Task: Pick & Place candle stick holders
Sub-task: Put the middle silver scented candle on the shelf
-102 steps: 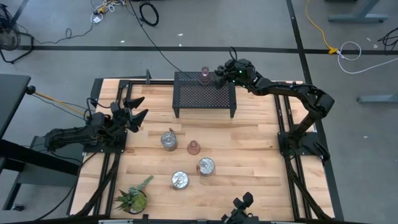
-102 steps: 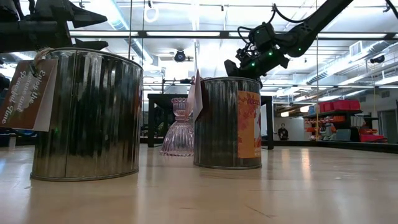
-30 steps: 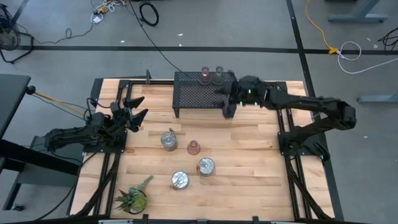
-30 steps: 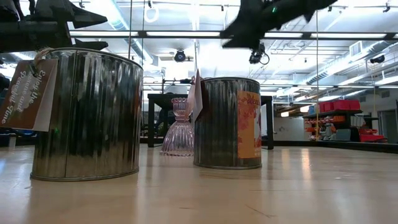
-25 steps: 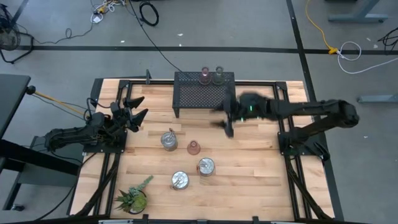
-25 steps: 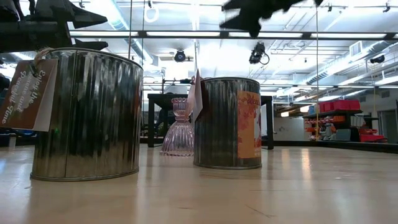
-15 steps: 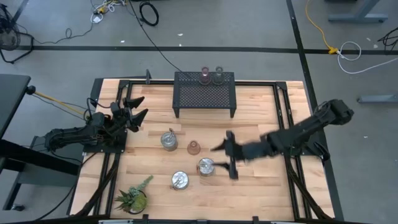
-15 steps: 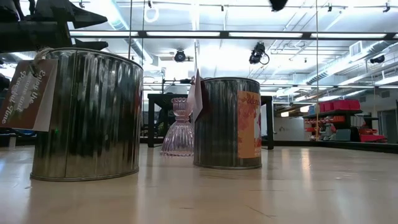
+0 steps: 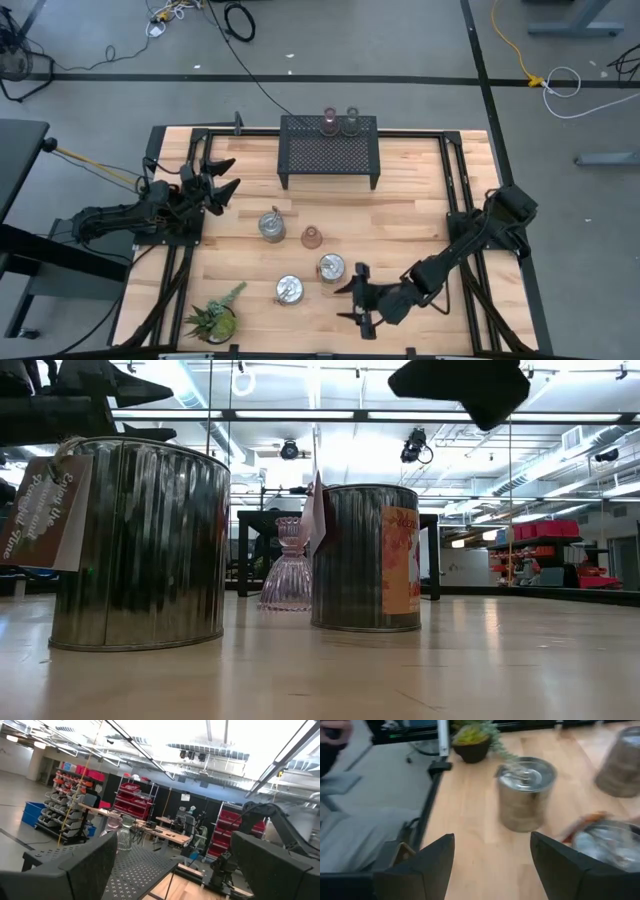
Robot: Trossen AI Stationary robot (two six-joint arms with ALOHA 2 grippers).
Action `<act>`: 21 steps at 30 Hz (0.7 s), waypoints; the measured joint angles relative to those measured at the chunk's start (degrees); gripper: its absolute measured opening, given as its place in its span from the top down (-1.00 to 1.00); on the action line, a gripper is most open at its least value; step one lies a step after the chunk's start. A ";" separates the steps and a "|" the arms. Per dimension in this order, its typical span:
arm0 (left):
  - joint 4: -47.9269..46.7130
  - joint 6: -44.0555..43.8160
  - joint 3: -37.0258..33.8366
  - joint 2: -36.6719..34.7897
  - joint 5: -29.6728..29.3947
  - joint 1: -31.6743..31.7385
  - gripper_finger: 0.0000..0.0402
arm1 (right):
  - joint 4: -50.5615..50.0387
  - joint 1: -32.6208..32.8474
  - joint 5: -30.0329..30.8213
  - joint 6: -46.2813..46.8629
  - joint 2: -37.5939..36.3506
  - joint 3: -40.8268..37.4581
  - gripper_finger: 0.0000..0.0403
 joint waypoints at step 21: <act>-0.34 0.59 0.00 0.00 0.00 0.00 -0.94 | 4.49 -0.31 8.08 0.52 0.46 -0.04 -0.32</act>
